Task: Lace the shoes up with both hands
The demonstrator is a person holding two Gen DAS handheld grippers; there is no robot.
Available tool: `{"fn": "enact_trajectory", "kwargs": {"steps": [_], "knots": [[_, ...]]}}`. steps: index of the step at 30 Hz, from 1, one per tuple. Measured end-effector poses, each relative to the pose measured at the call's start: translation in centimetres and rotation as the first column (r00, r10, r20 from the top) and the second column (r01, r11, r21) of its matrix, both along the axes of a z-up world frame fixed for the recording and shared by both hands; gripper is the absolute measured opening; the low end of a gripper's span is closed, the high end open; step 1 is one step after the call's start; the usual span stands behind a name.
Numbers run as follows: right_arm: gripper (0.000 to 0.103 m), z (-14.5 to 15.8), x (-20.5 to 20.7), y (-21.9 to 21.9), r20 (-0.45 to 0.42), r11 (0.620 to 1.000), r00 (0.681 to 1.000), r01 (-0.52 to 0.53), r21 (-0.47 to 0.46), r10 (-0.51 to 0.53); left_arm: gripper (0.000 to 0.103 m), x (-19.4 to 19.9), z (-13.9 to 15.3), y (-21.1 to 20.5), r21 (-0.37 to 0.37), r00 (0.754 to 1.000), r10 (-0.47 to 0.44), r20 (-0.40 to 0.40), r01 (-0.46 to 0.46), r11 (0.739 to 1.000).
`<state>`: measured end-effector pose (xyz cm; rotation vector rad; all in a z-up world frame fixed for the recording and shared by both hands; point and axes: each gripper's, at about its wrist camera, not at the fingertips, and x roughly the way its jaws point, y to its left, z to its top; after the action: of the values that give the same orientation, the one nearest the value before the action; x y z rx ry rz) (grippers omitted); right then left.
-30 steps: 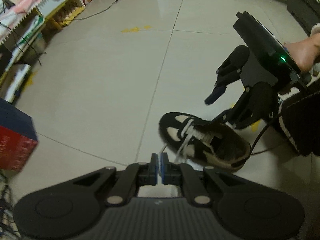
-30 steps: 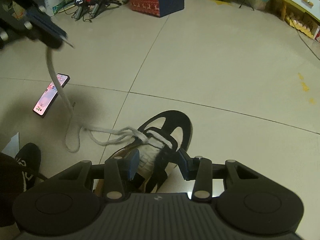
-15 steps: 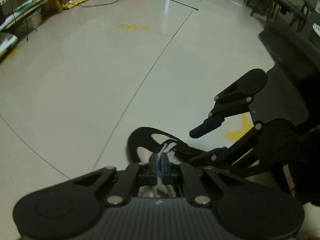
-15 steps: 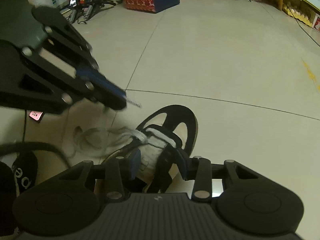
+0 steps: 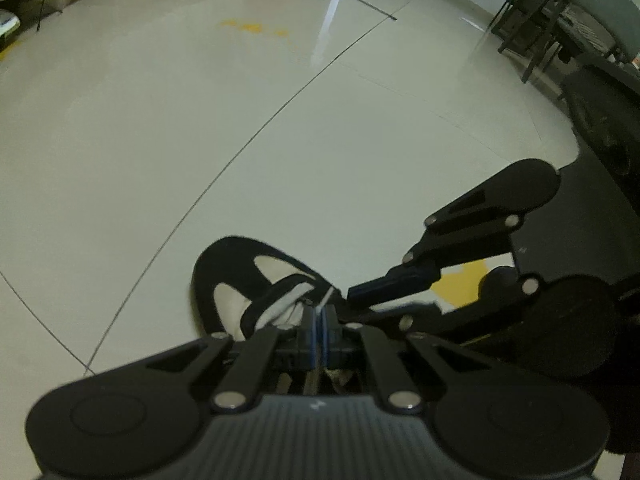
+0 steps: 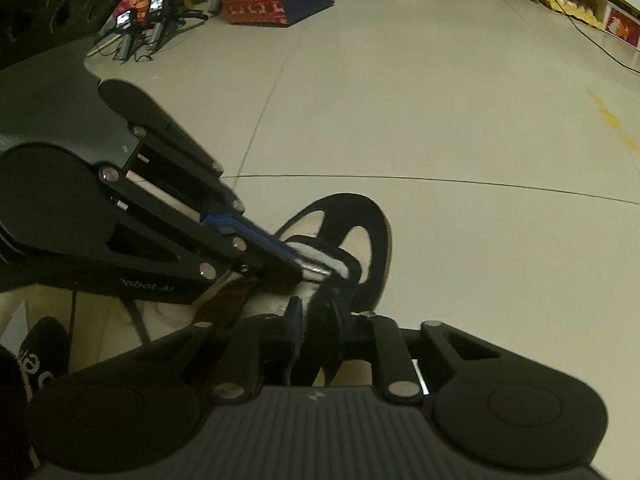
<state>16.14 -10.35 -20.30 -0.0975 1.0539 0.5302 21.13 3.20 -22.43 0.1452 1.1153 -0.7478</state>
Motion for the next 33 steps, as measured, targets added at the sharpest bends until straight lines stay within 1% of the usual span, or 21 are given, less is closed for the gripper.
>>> {"fn": "enact_trajectory", "kwargs": {"steps": [4, 6, 8, 10, 11, 15, 18, 22, 25, 29, 33], "knots": [[0.011, -0.3, -0.1, -1.5, -0.003, 0.996, 0.998, 0.065, 0.060, -0.065, 0.003, -0.2, -0.8, 0.1, -0.011, 1.000, 0.018, -0.022, -0.018, 1.000], [0.011, -0.6, 0.1, -2.6, -0.035, 0.985, 0.992, 0.122, 0.126, -0.118, 0.003, -0.3, -1.1, -0.1, -0.009, 1.000, 0.022, -0.023, -0.022, 1.000], [0.011, -1.2, 0.4, -4.2, -0.096, 0.957, 0.978, 0.200, 0.212, -0.183, 0.003, -0.3, -1.3, -0.3, -0.006, 0.999, 0.031, -0.025, -0.031, 1.000], [0.011, -2.0, 0.6, -5.8, -0.166, 0.913, 0.957, 0.280, 0.297, -0.239, 0.003, -0.3, -1.5, -0.3, -0.010, 0.998, 0.052, -0.034, -0.052, 0.999], [0.011, -2.3, 0.7, -6.2, -0.188, 0.897, 0.949, 0.304, 0.321, -0.254, 0.003, -0.3, -1.7, -0.3, -0.016, 0.997, 0.069, -0.043, -0.070, 0.997], [0.011, -2.7, 0.6, -7.1, -0.240, 0.859, 0.928, 0.357, 0.367, -0.284, 0.003, 0.0, -2.4, 0.2, -0.040, 0.985, 0.145, -0.090, -0.149, 0.988], [0.011, -3.0, 0.6, -7.7, -0.280, 0.827, 0.911, 0.397, 0.398, -0.302, 0.003, 0.0, -2.6, 0.4, -0.053, 0.977, 0.185, -0.109, -0.191, 0.980], [0.011, -3.4, 0.6, -8.6, -0.334, 0.780, 0.885, 0.449, 0.435, -0.324, 0.003, 0.2, -3.0, 1.3, -0.088, 0.957, 0.243, -0.158, -0.259, 0.962], [0.011, -3.7, 0.6, -8.7, -0.343, 0.772, 0.881, 0.458, 0.441, -0.326, 0.003, 0.3, -2.9, 1.5, -0.094, 0.951, 0.253, -0.176, -0.272, 0.958], [0.012, -3.9, 0.7, -8.7, -0.346, 0.770, 0.880, 0.460, 0.443, -0.326, 0.003, 0.3, -2.8, 1.3, -0.098, 0.955, 0.236, -0.179, -0.256, 0.962], [0.012, -4.0, 0.7, -8.8, -0.350, 0.766, 0.878, 0.463, 0.445, -0.326, 0.003, -0.1, -2.8, 1.2, -0.112, 0.960, 0.227, -0.161, -0.247, 0.963]]}}
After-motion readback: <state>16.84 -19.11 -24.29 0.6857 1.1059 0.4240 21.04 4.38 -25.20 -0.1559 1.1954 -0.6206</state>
